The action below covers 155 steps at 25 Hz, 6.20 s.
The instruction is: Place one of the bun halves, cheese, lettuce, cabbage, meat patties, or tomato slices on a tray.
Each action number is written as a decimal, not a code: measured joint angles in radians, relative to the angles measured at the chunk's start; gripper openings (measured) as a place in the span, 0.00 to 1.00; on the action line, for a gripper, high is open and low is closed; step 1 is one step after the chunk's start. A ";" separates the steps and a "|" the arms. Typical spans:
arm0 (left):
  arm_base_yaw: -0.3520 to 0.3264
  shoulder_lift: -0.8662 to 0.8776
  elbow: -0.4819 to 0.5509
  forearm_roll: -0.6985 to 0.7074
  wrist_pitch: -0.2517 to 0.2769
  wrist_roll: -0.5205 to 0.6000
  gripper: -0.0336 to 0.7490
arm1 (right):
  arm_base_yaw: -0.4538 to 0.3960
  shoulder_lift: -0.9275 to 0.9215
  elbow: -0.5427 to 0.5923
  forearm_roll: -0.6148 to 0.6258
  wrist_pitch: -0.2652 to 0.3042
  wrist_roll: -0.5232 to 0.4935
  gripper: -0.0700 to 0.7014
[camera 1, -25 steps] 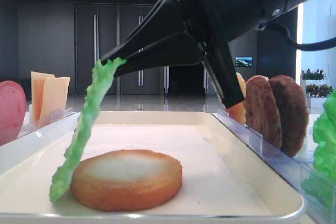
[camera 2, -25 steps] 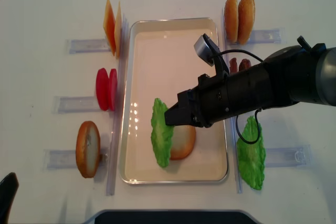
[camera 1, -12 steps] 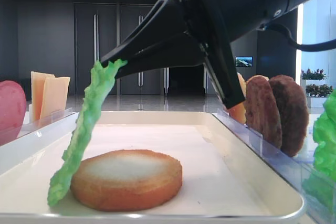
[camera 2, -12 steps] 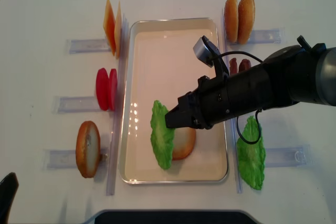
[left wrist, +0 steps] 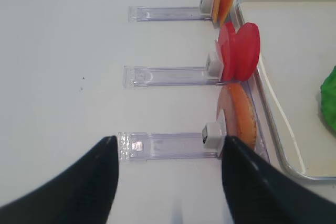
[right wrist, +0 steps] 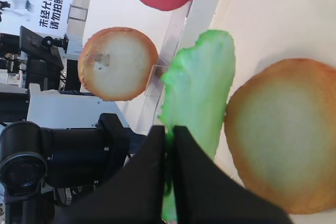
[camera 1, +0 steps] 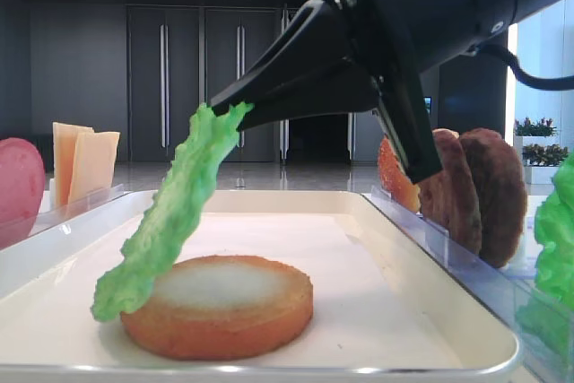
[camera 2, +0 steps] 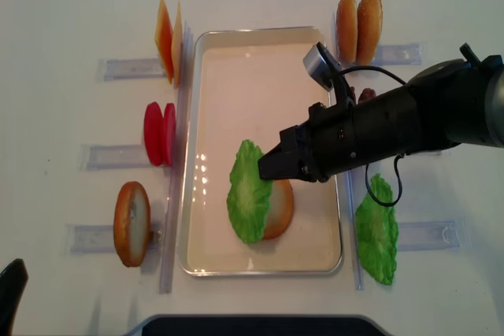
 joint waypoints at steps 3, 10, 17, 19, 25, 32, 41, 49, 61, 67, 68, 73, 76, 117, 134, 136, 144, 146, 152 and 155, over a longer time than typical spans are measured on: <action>0.000 0.000 0.000 0.000 0.000 0.000 0.64 | -0.002 0.000 0.000 -0.006 0.002 0.000 0.14; 0.000 0.000 0.000 0.000 0.000 0.000 0.64 | -0.002 0.000 0.000 -0.023 -0.018 0.000 0.14; 0.000 0.000 0.000 0.000 0.000 0.000 0.64 | -0.003 0.000 0.000 -0.050 -0.031 0.000 0.14; 0.000 0.000 0.000 0.000 0.000 0.000 0.64 | -0.003 0.000 0.000 -0.059 -0.034 0.000 0.14; 0.000 0.000 0.000 0.000 0.000 0.000 0.64 | -0.003 0.000 0.000 -0.067 -0.011 0.000 0.14; 0.000 0.000 0.000 0.000 0.000 0.000 0.64 | -0.036 0.000 0.000 -0.069 -0.001 0.000 0.14; 0.000 0.000 0.000 0.000 0.000 0.000 0.64 | -0.043 0.000 0.000 -0.069 0.005 0.000 0.14; 0.000 0.000 0.000 0.000 0.000 0.000 0.64 | -0.043 0.000 0.000 -0.072 -0.028 0.000 0.14; 0.000 0.000 0.000 0.000 0.000 0.000 0.64 | -0.043 0.000 0.000 -0.091 -0.054 0.000 0.47; 0.000 0.000 0.000 0.000 0.000 0.000 0.64 | -0.043 0.000 0.000 -0.092 -0.054 -0.008 0.71; 0.000 0.000 0.000 0.000 0.000 0.000 0.64 | -0.043 0.000 0.000 -0.092 -0.054 -0.009 0.77; 0.000 0.000 0.000 0.000 0.000 0.000 0.64 | -0.043 0.000 0.000 -0.103 -0.054 -0.012 0.94; 0.000 0.000 0.000 0.000 0.000 0.000 0.64 | -0.043 -0.002 0.000 -0.129 -0.063 -0.007 0.96; 0.000 0.000 0.000 0.000 0.000 0.000 0.64 | -0.043 -0.507 -0.366 -1.711 0.114 1.291 0.93; 0.000 0.000 0.000 0.000 0.000 0.000 0.64 | -0.236 -0.509 -0.400 -1.889 0.223 1.387 0.91; 0.000 0.000 0.000 0.000 0.000 0.000 0.64 | -0.289 -0.509 -0.400 -1.889 0.231 1.387 0.91; 0.000 0.000 0.000 0.000 0.000 0.000 0.64 | -0.387 -0.509 -0.400 -1.880 0.258 1.393 0.89; 0.000 0.000 0.000 0.000 0.000 0.000 0.64 | -0.402 -0.509 -0.400 -1.874 0.261 1.405 0.89; 0.000 0.000 0.000 0.000 0.000 0.000 0.64 | -0.461 -0.509 -0.400 -1.868 0.262 1.410 0.88; 0.000 0.000 0.000 0.000 0.000 0.000 0.64 | -0.462 -0.509 -0.400 -1.868 0.262 1.409 0.87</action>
